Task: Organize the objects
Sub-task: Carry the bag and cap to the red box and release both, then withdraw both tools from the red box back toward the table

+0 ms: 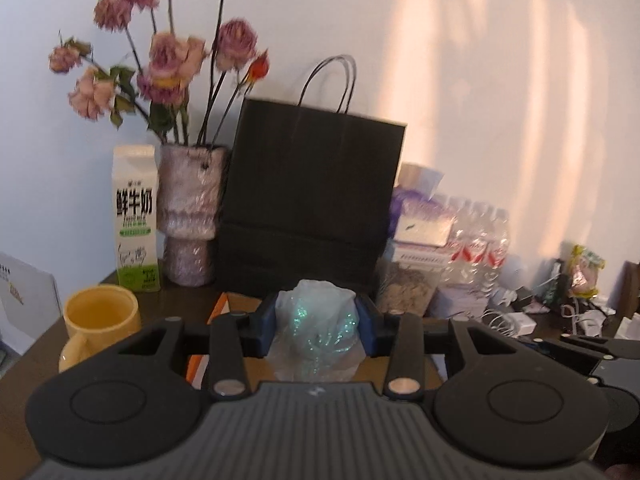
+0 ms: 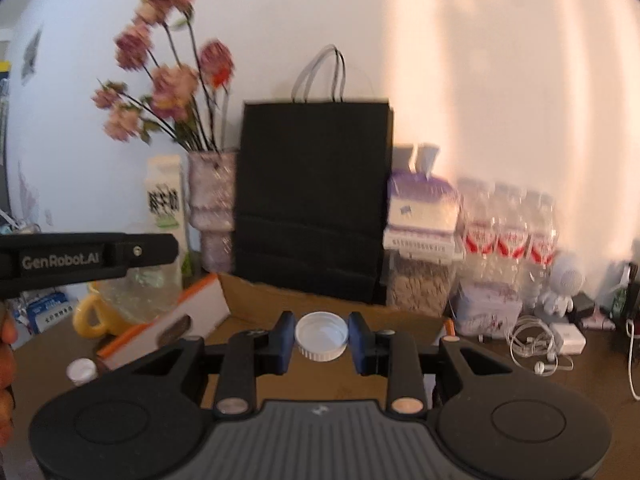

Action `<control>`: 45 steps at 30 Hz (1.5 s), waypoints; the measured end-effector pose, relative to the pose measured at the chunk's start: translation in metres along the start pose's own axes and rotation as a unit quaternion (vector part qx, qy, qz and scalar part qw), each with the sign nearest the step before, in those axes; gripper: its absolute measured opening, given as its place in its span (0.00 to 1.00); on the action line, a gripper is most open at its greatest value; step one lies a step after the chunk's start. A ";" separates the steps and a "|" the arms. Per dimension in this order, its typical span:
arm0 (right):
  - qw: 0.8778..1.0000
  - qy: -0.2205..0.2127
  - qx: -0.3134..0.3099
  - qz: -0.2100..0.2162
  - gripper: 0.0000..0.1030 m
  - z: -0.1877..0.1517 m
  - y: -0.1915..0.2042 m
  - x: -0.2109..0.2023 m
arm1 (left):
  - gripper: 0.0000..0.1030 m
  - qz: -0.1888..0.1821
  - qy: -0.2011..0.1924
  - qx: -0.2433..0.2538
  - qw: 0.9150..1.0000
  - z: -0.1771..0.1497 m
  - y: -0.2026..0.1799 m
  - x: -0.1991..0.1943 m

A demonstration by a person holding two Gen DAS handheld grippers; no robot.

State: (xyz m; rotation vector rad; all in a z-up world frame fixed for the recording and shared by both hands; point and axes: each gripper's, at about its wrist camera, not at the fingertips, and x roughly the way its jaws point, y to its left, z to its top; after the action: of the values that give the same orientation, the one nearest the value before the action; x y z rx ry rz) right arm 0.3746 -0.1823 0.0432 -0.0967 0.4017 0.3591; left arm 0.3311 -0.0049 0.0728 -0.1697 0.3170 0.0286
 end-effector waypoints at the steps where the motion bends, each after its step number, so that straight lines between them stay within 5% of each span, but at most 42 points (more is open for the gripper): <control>1: 1.000 0.005 0.003 0.000 0.27 -0.003 -0.001 0.005 | 0.40 0.005 0.004 -0.002 1.000 -0.003 0.003 0.006; 10: 0.999 0.050 0.008 -0.001 0.27 -0.019 -0.007 0.038 | 0.40 0.025 0.065 -0.006 0.998 -0.018 0.021 0.046; 18: 0.999 0.052 0.012 -0.003 0.29 -0.022 -0.008 0.040 | 0.48 0.014 0.073 -0.003 0.997 -0.027 0.020 0.052; 20: 0.999 0.052 0.013 -0.007 0.46 -0.022 -0.008 0.040 | 0.67 0.016 0.069 -0.002 0.997 -0.027 0.018 0.051; 22: 0.999 0.050 0.015 -0.012 0.89 -0.022 -0.009 0.039 | 0.93 0.017 0.061 -0.002 0.998 -0.026 0.017 0.049; 24: 0.999 0.046 0.016 -0.015 0.96 -0.022 -0.010 0.038 | 1.00 0.027 0.049 0.000 0.998 -0.025 0.014 0.046; 45: 1.000 0.016 0.001 -0.019 1.00 -0.010 -0.005 0.009 | 1.00 0.015 0.011 -0.006 1.000 -0.009 0.014 0.012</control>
State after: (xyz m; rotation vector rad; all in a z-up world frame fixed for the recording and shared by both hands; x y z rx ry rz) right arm 0.3806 -0.1854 0.0300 -0.1085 0.4302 0.3209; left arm 0.3384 0.0077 0.0582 -0.1768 0.3417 0.0579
